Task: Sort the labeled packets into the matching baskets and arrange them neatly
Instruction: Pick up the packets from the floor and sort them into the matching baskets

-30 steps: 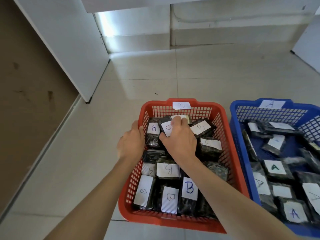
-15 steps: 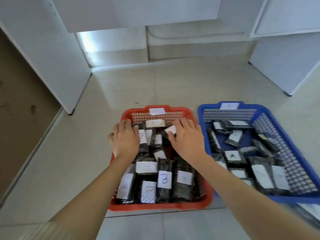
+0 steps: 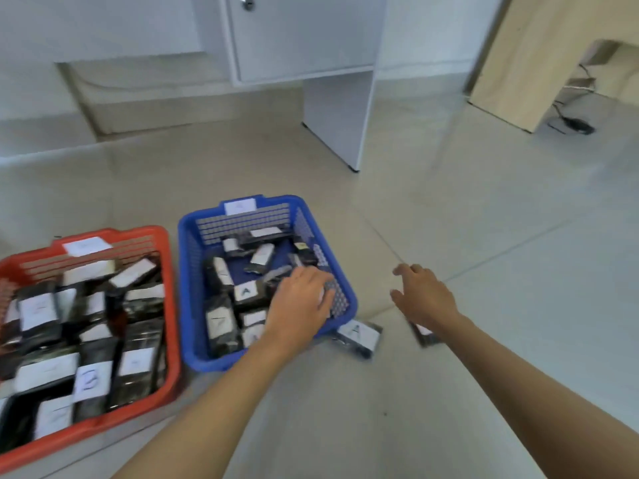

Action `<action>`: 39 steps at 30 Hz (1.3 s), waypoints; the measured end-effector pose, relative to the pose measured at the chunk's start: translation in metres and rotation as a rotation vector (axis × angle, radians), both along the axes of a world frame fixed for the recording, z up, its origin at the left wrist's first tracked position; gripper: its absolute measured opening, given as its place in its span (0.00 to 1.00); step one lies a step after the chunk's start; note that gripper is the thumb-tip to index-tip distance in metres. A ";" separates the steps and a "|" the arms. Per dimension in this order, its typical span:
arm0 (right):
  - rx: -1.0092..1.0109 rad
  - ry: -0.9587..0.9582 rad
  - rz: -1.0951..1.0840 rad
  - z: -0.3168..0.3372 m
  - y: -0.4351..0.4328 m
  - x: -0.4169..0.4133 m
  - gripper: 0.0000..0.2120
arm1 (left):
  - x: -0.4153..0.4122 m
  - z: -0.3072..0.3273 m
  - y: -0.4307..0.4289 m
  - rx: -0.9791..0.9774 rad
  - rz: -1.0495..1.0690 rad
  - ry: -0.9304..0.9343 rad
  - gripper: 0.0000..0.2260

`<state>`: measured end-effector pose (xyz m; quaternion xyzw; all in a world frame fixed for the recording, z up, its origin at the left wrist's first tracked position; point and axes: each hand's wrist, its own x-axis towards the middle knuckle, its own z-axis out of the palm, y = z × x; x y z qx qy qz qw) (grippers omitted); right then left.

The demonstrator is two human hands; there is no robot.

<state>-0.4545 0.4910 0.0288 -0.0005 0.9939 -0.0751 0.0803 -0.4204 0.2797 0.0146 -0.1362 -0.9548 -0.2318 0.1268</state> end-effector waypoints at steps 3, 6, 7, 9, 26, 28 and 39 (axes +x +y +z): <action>-0.064 -0.140 -0.114 -0.027 0.056 0.013 0.19 | 0.016 -0.025 0.053 -0.035 -0.250 -0.042 0.10; -0.140 -0.231 -0.190 -0.054 0.080 0.022 0.22 | 0.027 -0.052 0.072 -0.174 -0.363 -0.014 0.07; -0.151 -0.223 -0.194 -0.062 0.082 0.023 0.23 | 0.027 -0.060 0.075 -0.182 -0.369 -0.019 0.14; -0.148 -0.167 -0.190 -0.074 0.080 0.022 0.25 | 0.025 -0.074 0.076 -0.191 -0.299 -0.084 0.25; -0.532 -0.254 -0.413 -0.072 0.114 0.026 0.11 | 0.013 -0.052 0.119 -0.314 -0.190 -0.742 0.27; -0.527 -0.256 -0.409 -0.064 0.117 0.030 0.11 | 0.015 -0.034 0.119 -0.262 -0.256 -0.842 0.24; -0.921 -0.024 -0.379 0.001 0.027 0.001 0.10 | 0.003 0.038 0.017 0.528 0.283 -0.261 0.21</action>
